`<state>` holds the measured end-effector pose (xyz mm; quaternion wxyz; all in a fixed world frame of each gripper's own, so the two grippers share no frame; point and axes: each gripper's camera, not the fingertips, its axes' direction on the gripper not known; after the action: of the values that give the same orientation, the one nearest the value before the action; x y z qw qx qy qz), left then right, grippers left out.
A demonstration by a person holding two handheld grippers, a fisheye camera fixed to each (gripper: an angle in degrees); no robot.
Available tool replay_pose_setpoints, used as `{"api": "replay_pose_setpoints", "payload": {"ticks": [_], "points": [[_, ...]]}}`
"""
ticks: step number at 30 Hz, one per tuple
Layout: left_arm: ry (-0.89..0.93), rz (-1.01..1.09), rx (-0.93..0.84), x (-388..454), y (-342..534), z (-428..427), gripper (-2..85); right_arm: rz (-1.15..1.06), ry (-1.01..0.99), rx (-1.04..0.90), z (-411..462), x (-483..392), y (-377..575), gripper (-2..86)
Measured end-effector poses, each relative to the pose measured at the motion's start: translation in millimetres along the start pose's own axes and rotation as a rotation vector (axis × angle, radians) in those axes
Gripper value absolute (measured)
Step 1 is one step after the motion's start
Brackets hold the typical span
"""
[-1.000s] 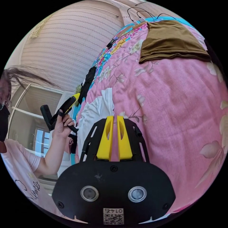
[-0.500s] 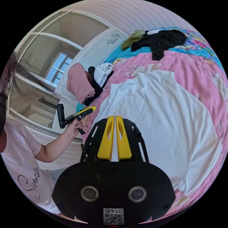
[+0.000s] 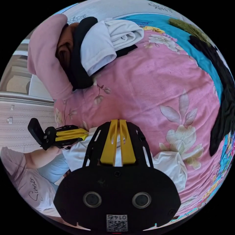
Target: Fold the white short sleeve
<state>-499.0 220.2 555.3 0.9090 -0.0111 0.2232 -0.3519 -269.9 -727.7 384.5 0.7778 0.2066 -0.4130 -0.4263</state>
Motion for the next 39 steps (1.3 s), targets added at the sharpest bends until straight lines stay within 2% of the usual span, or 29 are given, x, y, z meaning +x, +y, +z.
{"api": "replay_pose_setpoints", "payload": {"ticks": [4, 10, 17, 20, 22, 27, 32, 35, 39], "points": [[-0.015, -0.01, 0.063, 2.5, 3.3, -39.3, -0.9, -0.091, -0.091, 0.106, -4.8, -20.5, 2.9, 0.4], [-0.073, -0.075, 0.138, -0.5, 17.6, -87.9, -1.0, -0.181, -0.075, 0.148, 21.5, -53.2, -24.3, 0.1], [-0.14, -0.108, 0.116, 0.7, 33.0, -81.9, -1.0, -0.212, -0.055, 0.116, 48.1, -71.8, -52.3, 0.2], [-0.212, -0.12, 0.056, 0.9, 42.5, -61.6, -1.0, -0.191, -0.018, 0.115, 60.1, -69.9, -57.4, 0.5], [-0.213, -0.14, 0.085, 0.7, 56.1, -53.7, -0.8, -0.139, 0.005, 0.077, 75.1, -60.1, -59.3, 0.9], [-0.143, -0.174, 0.096, -2.0, 71.6, -66.6, 0.9, -0.151, 0.041, 0.11, 19.0, -47.3, -44.9, 6.6], [-0.146, -0.09, 0.116, 5.8, 99.7, -108.8, 1.2, -0.026, -0.012, 0.363, -85.5, 8.0, 68.7, 7.9], [-0.153, 0.025, 0.076, 28.5, 115.1, -123.9, 0.1, 0.145, -0.037, 0.489, -125.4, 43.5, 199.4, 7.1], [-0.078, 0.201, -0.009, 92.6, 122.8, -102.8, -0.6, 0.55, -0.057, 0.575, -147.3, 81.1, 403.1, 6.6]]}}
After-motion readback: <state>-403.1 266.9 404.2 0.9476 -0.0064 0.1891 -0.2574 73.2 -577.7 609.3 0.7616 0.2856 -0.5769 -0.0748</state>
